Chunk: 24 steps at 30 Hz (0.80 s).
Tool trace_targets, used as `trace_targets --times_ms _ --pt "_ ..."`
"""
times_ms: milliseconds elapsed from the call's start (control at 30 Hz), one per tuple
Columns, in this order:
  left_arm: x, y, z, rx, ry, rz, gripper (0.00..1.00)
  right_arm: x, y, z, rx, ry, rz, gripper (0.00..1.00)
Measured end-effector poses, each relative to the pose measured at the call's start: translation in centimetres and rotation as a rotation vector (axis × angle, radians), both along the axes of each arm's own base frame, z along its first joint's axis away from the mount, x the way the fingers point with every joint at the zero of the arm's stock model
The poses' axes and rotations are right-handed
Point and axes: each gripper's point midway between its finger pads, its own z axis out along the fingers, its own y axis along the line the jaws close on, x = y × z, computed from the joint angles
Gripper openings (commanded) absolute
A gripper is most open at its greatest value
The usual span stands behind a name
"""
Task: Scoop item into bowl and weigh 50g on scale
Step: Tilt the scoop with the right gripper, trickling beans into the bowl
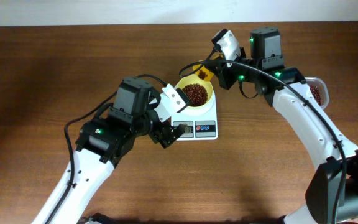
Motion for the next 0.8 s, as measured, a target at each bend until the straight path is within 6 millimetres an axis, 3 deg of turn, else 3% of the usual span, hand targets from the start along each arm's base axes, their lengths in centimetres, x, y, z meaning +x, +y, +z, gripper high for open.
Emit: trace_targets --times_ms 800 --pt "0.0 0.0 0.0 0.0 0.0 0.0 0.99 -0.58 0.1 -0.44 -0.001 0.027 0.018 0.04"
